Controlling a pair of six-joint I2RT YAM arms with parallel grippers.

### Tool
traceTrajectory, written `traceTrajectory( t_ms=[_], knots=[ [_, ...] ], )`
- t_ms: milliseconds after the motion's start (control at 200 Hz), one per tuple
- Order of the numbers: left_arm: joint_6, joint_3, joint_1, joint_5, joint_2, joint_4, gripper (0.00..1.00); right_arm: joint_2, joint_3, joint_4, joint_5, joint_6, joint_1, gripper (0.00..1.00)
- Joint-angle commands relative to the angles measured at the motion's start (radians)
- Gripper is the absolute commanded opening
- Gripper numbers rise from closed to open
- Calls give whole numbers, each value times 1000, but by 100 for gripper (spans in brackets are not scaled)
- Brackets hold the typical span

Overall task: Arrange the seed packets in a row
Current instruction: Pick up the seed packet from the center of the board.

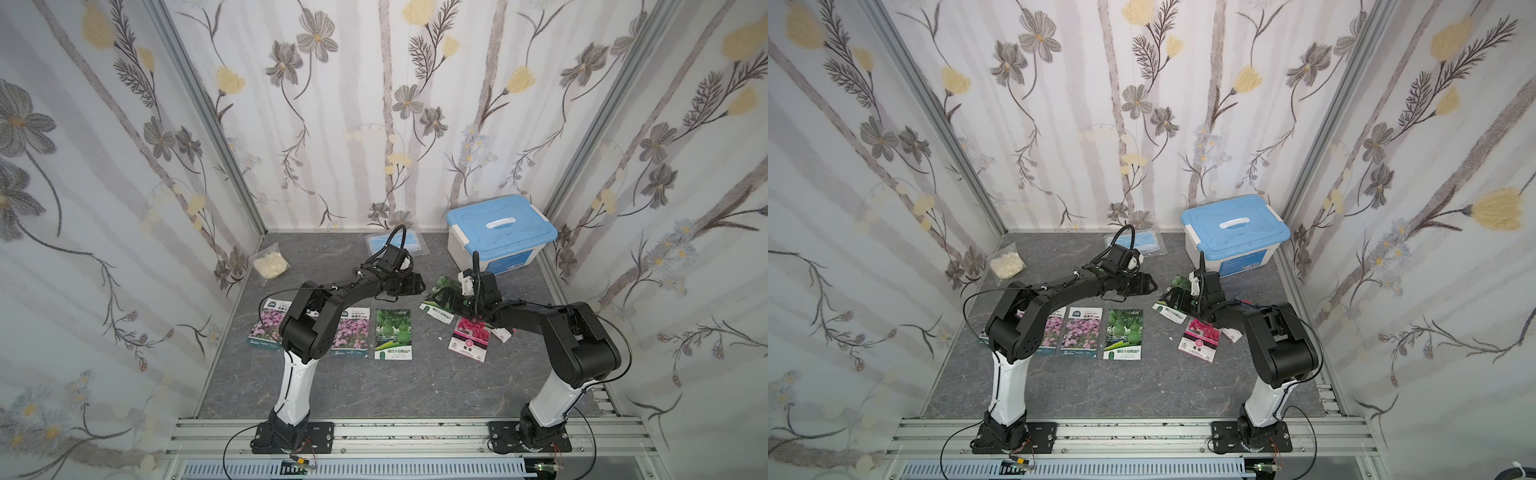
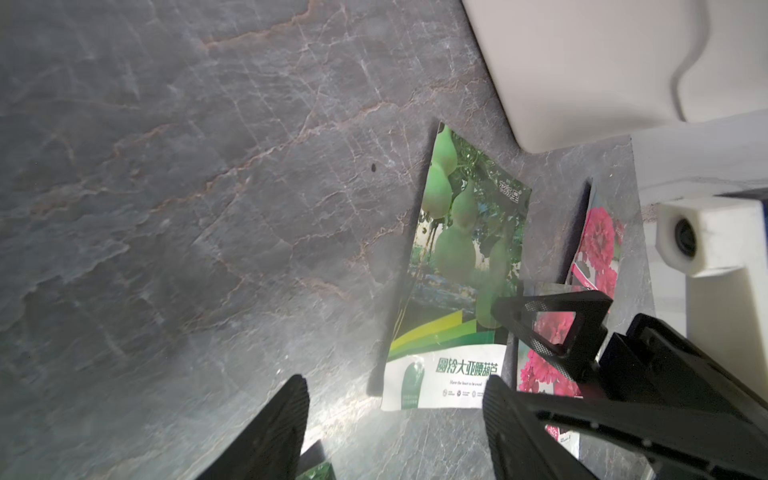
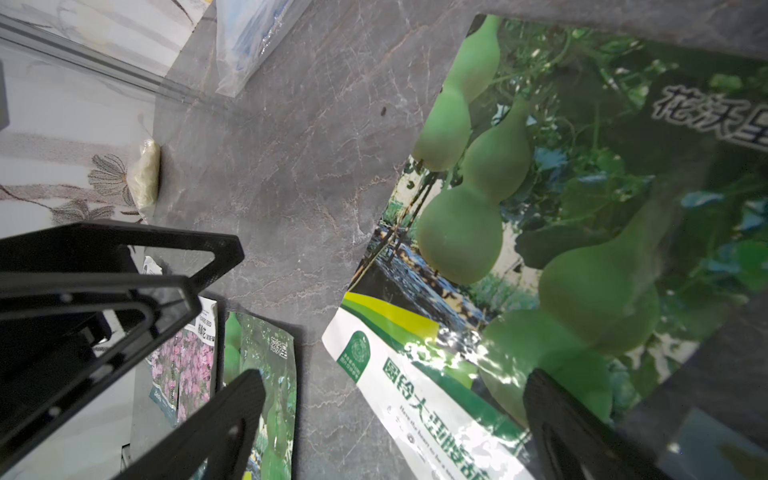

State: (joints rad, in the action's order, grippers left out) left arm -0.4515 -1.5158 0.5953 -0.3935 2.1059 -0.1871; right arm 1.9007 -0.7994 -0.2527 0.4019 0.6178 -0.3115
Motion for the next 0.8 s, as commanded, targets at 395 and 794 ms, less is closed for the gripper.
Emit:
traceTrajectory(
  t_ms=[395, 794],
  knots=[
    [52, -148, 26, -67, 129, -61, 64, 20, 78, -47, 15, 60, 31, 99],
    [51, -138, 30, -64, 152, -83, 61, 14, 146, -150, 48, 147, 71, 99]
  ],
)
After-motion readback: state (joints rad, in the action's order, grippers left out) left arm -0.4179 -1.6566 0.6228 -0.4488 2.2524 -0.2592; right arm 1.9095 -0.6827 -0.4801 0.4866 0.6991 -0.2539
